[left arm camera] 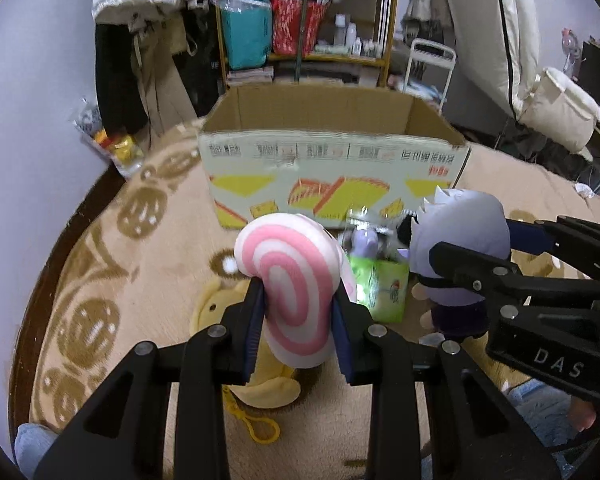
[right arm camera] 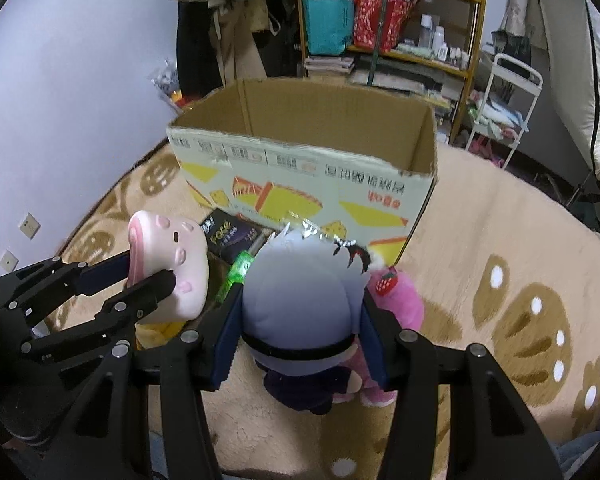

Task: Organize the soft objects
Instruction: 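Close the left tool on the swirl cushion while the right tool grasps the white-haired doll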

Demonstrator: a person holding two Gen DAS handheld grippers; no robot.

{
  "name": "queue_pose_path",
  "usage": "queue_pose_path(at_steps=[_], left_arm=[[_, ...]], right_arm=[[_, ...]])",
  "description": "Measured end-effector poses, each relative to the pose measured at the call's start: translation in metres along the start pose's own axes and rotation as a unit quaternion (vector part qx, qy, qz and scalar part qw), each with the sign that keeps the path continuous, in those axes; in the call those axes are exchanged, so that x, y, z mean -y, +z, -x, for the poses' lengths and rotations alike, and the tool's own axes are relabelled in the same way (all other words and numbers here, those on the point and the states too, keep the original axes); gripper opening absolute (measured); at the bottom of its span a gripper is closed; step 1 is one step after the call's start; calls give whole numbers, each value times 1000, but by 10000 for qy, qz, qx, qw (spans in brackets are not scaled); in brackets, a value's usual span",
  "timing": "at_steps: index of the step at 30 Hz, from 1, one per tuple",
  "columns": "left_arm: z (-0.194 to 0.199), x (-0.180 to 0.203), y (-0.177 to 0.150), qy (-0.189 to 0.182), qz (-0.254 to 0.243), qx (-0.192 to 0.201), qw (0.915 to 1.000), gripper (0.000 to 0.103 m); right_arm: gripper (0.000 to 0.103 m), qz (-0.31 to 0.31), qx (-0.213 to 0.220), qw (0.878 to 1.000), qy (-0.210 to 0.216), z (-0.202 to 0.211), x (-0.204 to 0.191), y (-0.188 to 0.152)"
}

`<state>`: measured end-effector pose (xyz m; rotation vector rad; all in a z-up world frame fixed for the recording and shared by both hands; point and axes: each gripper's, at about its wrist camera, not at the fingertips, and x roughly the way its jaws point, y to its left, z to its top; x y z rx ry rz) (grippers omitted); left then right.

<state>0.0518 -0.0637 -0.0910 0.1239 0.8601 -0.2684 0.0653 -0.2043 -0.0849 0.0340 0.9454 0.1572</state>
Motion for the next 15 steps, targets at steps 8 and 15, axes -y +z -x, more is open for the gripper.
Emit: queue_pose_path(at_steps=[8,15], left_arm=[[23,-6,6,141,19,544,9984,31],[45,-2,8,238,-84,1137,9932,31]], right_arm=[[56,-198,588,9981,10,29,8,6],[56,-298,1283,9913,-25,63,13,11]])
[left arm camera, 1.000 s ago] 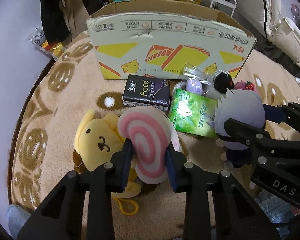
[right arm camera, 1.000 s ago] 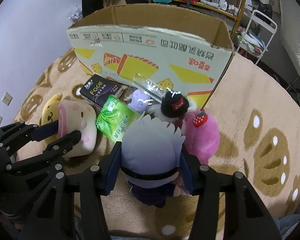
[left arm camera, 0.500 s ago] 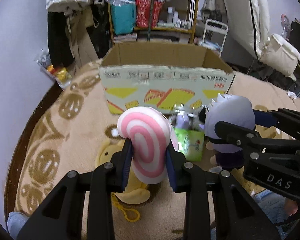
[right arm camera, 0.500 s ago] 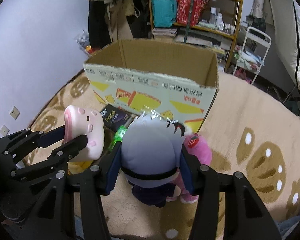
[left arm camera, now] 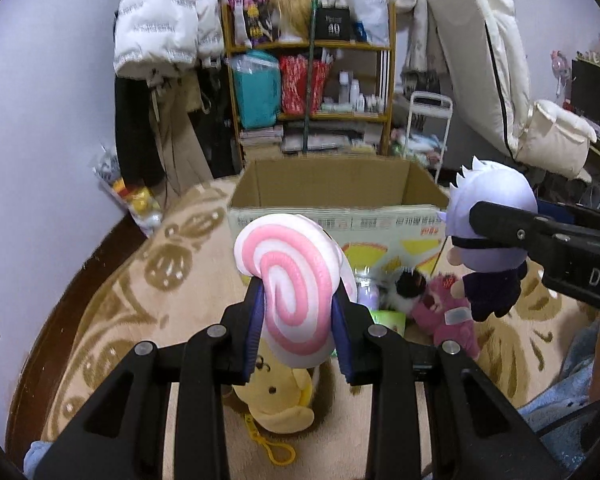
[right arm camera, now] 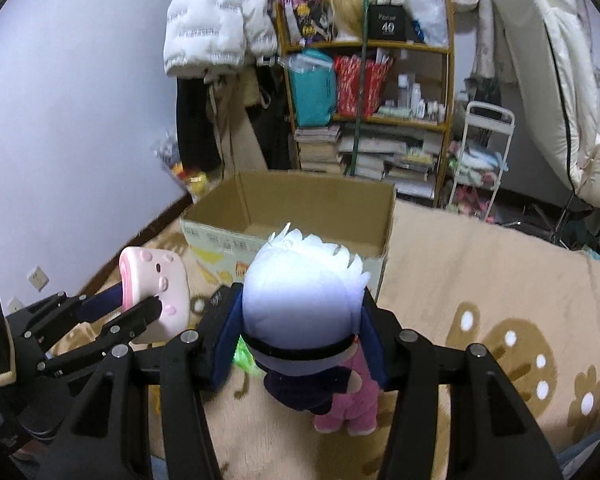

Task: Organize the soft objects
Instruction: 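Close the left tool on the swirl cushion while the right tool grasps the white-haired doll, then carry both held toys over the box and open both tools to drop them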

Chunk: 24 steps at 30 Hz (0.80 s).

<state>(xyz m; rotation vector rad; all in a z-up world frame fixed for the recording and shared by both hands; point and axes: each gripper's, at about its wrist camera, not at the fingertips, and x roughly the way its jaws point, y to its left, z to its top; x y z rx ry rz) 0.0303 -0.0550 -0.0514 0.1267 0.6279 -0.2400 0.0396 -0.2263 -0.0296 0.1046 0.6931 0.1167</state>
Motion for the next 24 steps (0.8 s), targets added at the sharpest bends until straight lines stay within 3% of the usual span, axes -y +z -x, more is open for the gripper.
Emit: queue_pose_path(at_steps=[6,24], left_arm=[[14,-4,6,84,37,439,9990,31],[30,3,29,104,-98,974,9951,31]], right_arm=[[56,-35,302,9995,-4,13,1,9],[56,-100,588,9982,-10,27,-4,13]])
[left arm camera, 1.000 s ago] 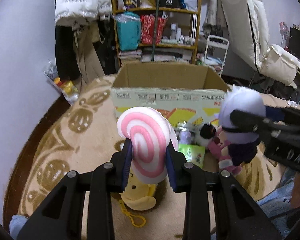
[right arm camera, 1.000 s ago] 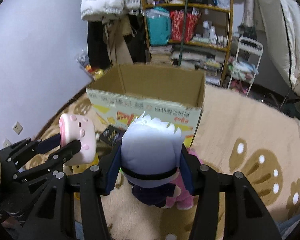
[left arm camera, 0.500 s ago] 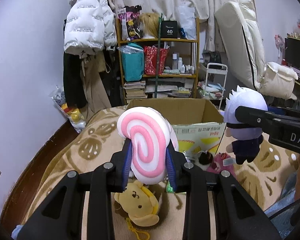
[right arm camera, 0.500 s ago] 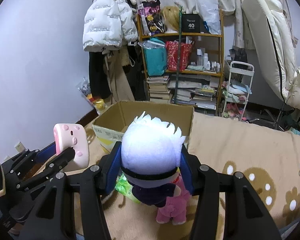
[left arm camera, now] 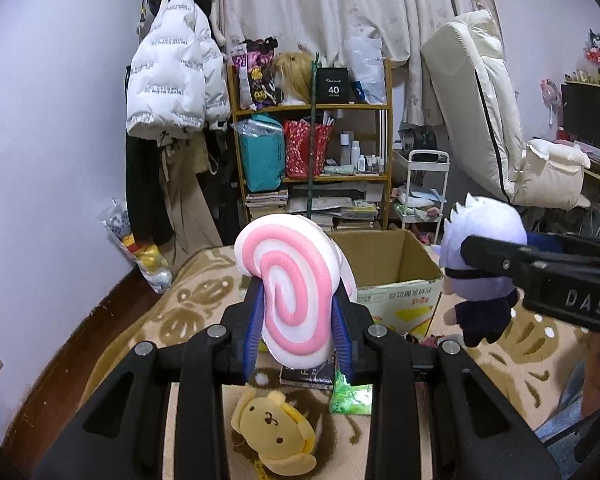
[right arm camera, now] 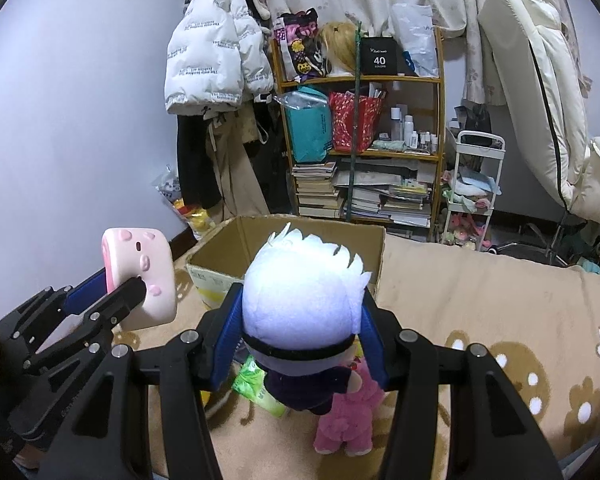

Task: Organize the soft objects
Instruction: 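Carry both held toys over the box and open both tools to drop them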

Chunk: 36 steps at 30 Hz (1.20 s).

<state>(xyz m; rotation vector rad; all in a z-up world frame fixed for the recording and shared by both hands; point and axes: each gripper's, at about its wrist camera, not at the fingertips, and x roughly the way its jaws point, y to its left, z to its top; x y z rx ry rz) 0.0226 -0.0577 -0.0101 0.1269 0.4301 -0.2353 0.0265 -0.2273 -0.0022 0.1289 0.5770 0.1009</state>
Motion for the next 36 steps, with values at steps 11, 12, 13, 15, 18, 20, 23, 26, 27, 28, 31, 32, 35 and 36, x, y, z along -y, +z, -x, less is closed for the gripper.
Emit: queue_pose_path(at_steps=[11,12,13,15,18,20,23,26,27,28,31,32,35,36], left_arm=[[-6,1,32,36,-73,115,9999,31],[-9,1,36,41,-74,135,9999,31],[-12,1,40,44,-78,147,9999,31],[-18,1,49,58,-96,176,9998,31],[-25,0,59,144,-62,280,9995,31],[-31,0,65,178,-42,319,9993,31],[-41,0,72,255,-20,356,9990,31],[-52,-2,75,269,5,331,9991,31],[-56,-2,74,276,3,313,9991,31],[-58,-2,73,280,-7,291,9992,31],[-69,-3,66,278,12,181,9994,31],[-73,-4,63,268,35,146,9995,31],[-85,-5,57,233,79,32,9997,31],[-90,-5,55,199,70,-11,9998,31]], right_arm=[[57,-83,345,9993,-101,5,8,31],[57,-50,366,9992,-138,4,8,35],[57,-30,388,9991,-162,3,8,39],[57,-29,439,9988,-221,-1,9,48],[57,-105,456,9987,-217,-7,13,56],[57,-143,458,9986,-204,-11,16,61],[58,-204,469,9985,-196,-19,20,67],[58,-319,511,9979,-236,-30,25,70],[58,-359,540,9976,-231,-33,27,70],[58,-384,555,9975,-217,-35,28,70],[58,-461,568,9972,-135,-46,32,67],[58,-488,577,9971,-68,-50,33,64],[58,-563,576,9967,39,-61,35,60],[58,-603,552,9966,108,-66,36,58]])
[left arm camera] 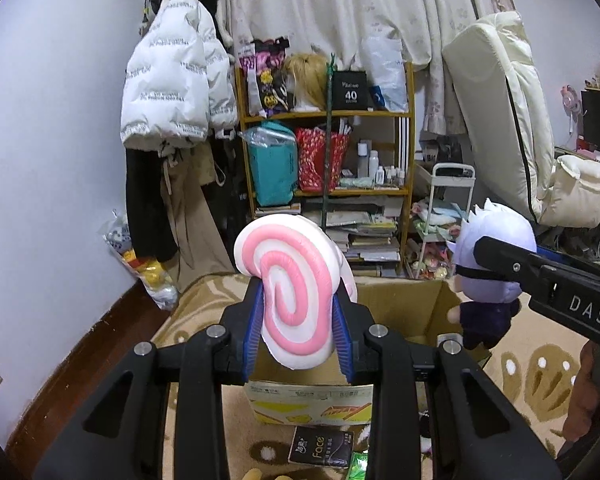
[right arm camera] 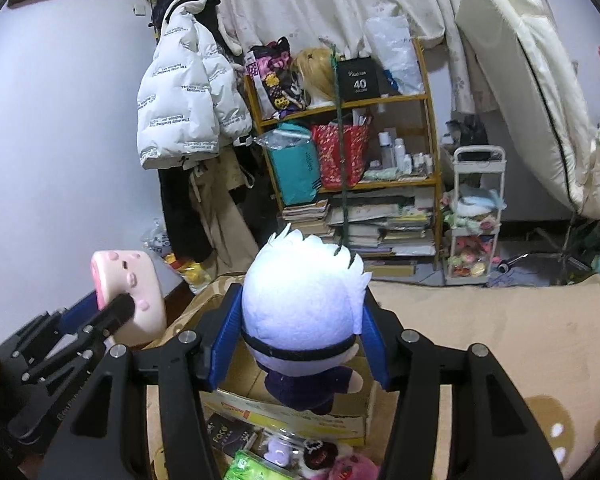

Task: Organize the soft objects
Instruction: 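Carry both held toys over the box and open both tools to drop them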

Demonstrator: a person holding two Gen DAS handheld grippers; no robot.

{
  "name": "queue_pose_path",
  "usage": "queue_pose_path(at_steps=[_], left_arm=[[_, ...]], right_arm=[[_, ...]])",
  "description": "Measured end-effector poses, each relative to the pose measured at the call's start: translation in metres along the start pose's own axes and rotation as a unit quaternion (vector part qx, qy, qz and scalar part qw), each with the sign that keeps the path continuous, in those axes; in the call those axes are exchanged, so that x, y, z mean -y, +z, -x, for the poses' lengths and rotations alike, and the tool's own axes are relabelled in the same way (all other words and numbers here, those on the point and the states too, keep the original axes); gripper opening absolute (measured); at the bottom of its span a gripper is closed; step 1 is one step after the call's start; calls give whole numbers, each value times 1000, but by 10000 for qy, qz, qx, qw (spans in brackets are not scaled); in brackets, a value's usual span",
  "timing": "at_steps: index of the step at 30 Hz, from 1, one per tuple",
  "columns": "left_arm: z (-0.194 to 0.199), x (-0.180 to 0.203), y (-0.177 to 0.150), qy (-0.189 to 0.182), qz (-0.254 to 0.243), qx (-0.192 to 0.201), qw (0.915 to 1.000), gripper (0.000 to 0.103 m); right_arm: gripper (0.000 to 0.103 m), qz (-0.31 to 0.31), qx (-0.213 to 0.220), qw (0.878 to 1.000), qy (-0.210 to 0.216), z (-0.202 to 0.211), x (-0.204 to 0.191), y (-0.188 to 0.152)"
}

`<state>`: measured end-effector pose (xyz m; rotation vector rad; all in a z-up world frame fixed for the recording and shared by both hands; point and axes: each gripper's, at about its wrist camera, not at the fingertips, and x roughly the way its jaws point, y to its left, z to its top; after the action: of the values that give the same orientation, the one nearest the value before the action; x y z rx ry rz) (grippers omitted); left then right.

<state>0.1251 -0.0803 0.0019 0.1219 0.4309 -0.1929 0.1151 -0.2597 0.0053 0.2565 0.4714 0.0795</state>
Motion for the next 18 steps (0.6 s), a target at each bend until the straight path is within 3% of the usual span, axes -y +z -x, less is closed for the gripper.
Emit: queue_pose_path(at_steps=[14,18], left_arm=[[-43,17,-20,-229,-345,-425,9982,34],[-52,17,-24,-199,-321,-539,9978,39]], right_arm=[[61,-297,-265,9986,336,-42,23,-20],[61,-310,-520,9977,299,-57,28,-30]])
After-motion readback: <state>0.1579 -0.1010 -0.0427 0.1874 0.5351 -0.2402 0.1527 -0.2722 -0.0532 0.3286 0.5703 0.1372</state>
